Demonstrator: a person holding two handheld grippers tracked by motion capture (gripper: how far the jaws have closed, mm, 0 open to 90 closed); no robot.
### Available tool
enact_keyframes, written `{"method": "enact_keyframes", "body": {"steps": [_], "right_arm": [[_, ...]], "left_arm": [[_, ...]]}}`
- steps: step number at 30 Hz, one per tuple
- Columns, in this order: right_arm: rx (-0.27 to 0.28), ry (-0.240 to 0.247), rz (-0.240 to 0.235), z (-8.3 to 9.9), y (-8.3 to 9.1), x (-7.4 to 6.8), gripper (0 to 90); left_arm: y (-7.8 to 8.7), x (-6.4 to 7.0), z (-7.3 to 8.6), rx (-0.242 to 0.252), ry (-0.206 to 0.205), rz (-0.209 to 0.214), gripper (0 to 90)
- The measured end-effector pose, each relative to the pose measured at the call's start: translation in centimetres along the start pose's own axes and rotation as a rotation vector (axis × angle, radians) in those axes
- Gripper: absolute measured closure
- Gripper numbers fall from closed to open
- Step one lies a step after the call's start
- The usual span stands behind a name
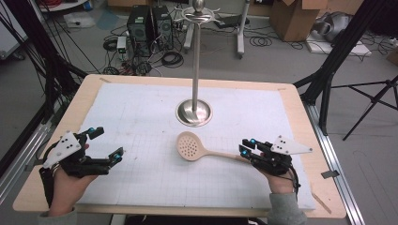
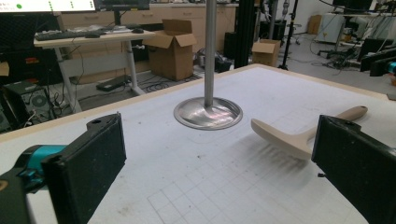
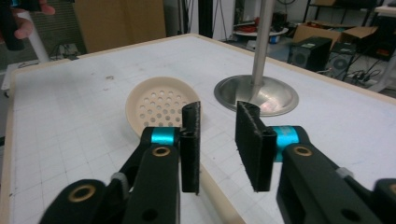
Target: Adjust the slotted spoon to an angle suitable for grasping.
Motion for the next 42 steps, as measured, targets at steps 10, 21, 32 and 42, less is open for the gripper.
{"method": "enact_keyframes", "body": {"steps": [10,21,32,42], "right_arm": [[-0.053,-0.012,-0.037,1.2,-1.8,0.0,88.2],[-0.103,-0.027,-0.042,2.5,-3.7,0.0,89.3],[-0.174,-0.062,-0.052,4.3,-6.1,0.0,89.3],[-0.220,-0.074,-0.031,5.5,-7.9,0.1,89.4]], "left_arm": [[0.1,0.1,0.1,-0.005,0.001,0.003,3.3],[-0.2,0.2,0.4,-0.012,0.004,0.012,3.3],[-0.5,0.3,0.6,-0.020,0.005,0.020,3.3],[-0.6,0.2,0.8,-0.025,0.006,0.022,3.3]]}}
Point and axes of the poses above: each handheld gripper's, and its own axes: y roughly backward along the jaws, z roughly out of its underside, x roughly to its right, the point moved 7 cm from there along -y, roughly forward along the jaws, and after that the axes turned 11 degrees about x, right-handed, at the moved point
